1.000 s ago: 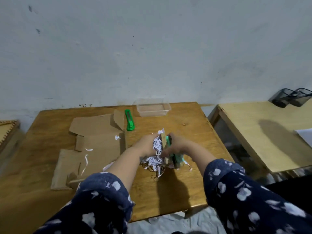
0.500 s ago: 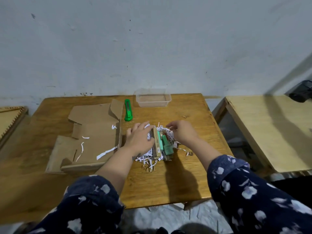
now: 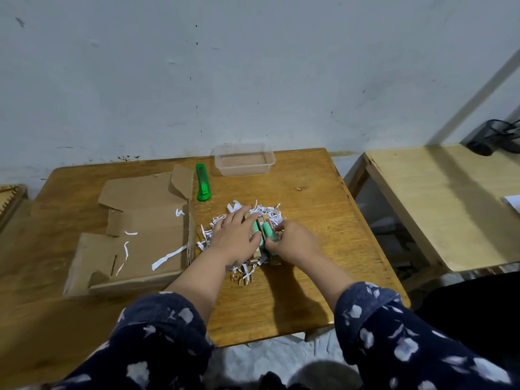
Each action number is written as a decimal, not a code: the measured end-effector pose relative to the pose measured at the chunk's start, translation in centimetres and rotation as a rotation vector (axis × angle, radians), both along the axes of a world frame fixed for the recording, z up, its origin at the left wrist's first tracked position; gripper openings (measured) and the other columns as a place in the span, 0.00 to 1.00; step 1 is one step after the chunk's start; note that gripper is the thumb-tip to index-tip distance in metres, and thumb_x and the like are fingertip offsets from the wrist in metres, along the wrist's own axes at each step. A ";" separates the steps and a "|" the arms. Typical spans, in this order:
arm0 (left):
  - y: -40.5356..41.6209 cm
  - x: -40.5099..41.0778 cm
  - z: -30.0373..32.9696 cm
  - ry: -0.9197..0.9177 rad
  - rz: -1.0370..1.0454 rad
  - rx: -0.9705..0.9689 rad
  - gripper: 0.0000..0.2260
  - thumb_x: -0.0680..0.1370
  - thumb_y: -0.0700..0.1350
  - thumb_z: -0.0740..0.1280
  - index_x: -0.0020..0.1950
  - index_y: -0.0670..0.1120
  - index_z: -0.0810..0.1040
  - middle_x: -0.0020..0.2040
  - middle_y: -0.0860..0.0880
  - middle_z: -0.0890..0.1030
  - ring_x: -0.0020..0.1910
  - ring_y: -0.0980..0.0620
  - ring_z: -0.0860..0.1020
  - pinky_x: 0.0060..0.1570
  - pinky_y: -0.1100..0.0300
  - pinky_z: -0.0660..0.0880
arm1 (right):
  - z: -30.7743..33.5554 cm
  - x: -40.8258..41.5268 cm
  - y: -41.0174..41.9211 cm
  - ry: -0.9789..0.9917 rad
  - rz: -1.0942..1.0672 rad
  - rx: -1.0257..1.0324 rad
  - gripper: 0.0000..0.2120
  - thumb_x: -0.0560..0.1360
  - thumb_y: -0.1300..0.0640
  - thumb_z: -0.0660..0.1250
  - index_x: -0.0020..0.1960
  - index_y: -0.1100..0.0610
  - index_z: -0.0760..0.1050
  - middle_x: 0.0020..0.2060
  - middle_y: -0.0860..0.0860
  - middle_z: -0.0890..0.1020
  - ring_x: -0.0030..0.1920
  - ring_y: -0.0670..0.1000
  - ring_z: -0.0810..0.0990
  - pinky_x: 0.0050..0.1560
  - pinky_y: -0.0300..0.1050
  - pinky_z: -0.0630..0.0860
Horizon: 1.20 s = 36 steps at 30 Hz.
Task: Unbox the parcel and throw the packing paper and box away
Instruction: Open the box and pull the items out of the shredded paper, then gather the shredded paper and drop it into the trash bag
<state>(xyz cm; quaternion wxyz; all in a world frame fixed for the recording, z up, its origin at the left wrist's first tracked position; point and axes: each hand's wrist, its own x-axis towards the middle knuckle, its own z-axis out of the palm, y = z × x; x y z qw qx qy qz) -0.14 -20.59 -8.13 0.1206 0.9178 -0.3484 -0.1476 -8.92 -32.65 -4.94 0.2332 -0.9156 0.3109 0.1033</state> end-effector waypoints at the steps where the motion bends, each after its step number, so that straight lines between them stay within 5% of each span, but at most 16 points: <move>1: 0.0 0.1 0.0 -0.002 0.000 0.008 0.24 0.81 0.55 0.52 0.77 0.56 0.56 0.79 0.53 0.52 0.77 0.49 0.51 0.74 0.47 0.49 | 0.3 0.0 -0.2 0.009 -0.015 0.022 0.23 0.71 0.43 0.67 0.62 0.53 0.73 0.52 0.51 0.82 0.53 0.54 0.80 0.58 0.51 0.73; 3: 0.0 0.2 -0.1 0.002 -0.002 0.020 0.24 0.81 0.56 0.52 0.77 0.56 0.55 0.79 0.53 0.52 0.77 0.49 0.51 0.74 0.46 0.49 | 0.8 0.0 -0.7 0.010 -0.068 0.119 0.26 0.70 0.44 0.69 0.64 0.53 0.72 0.54 0.52 0.82 0.51 0.54 0.81 0.54 0.50 0.76; 6: -0.1 0.1 -0.1 0.011 -0.006 0.024 0.24 0.81 0.56 0.51 0.78 0.56 0.53 0.79 0.53 0.52 0.77 0.49 0.50 0.74 0.47 0.48 | 1.5 -0.3 -1.8 -0.064 -0.187 0.313 0.19 0.70 0.46 0.70 0.58 0.55 0.78 0.45 0.52 0.83 0.35 0.50 0.82 0.37 0.45 0.79; 10: -0.2 -0.1 -0.1 0.008 -0.003 0.039 0.26 0.81 0.57 0.50 0.79 0.54 0.49 0.79 0.52 0.51 0.77 0.49 0.50 0.74 0.47 0.48 | 2.0 -0.5 -3.2 -0.132 -0.239 0.404 0.15 0.72 0.51 0.70 0.56 0.57 0.79 0.37 0.51 0.80 0.18 0.42 0.75 0.20 0.35 0.70; 14: -0.2 0.1 0.0 0.021 -0.007 0.045 0.25 0.81 0.57 0.51 0.78 0.54 0.53 0.79 0.52 0.52 0.77 0.49 0.50 0.74 0.46 0.48 | 3.3 -0.6 -4.2 -0.217 -0.303 0.540 0.13 0.74 0.52 0.70 0.55 0.58 0.78 0.44 0.53 0.81 0.33 0.46 0.80 0.29 0.39 0.76; 18: -0.4 0.0 0.2 0.024 -0.006 0.049 0.25 0.81 0.55 0.51 0.78 0.53 0.53 0.79 0.52 0.52 0.77 0.49 0.50 0.74 0.46 0.47 | 5.2 -0.3 -5.5 -0.354 -0.314 0.557 0.09 0.76 0.53 0.66 0.54 0.55 0.77 0.38 0.47 0.77 0.35 0.43 0.73 0.28 0.33 0.68; 23: -0.5 0.1 0.4 0.039 -0.005 0.061 0.25 0.81 0.55 0.51 0.78 0.53 0.54 0.79 0.52 0.52 0.77 0.48 0.51 0.74 0.46 0.48 | 5.8 0.4 -6.6 -0.425 -0.349 0.447 0.13 0.76 0.53 0.66 0.59 0.56 0.78 0.38 0.47 0.76 0.36 0.43 0.73 0.31 0.37 0.68; 31: -0.2 0.0 -0.2 0.021 0.004 0.036 0.24 0.82 0.56 0.50 0.78 0.54 0.54 0.79 0.52 0.52 0.77 0.48 0.52 0.74 0.46 0.49 | 1.4 -0.3 -8.7 -0.192 -0.401 0.101 0.16 0.73 0.49 0.68 0.58 0.55 0.78 0.36 0.49 0.79 0.37 0.49 0.81 0.37 0.46 0.79; 36: -0.2 -0.1 -0.5 0.014 0.014 0.031 0.24 0.82 0.57 0.50 0.78 0.54 0.54 0.79 0.53 0.51 0.77 0.48 0.51 0.74 0.47 0.47 | -1.1 -0.8 -9.1 -0.091 -0.448 -0.003 0.16 0.73 0.47 0.68 0.57 0.53 0.77 0.54 0.54 0.78 0.45 0.51 0.79 0.44 0.47 0.78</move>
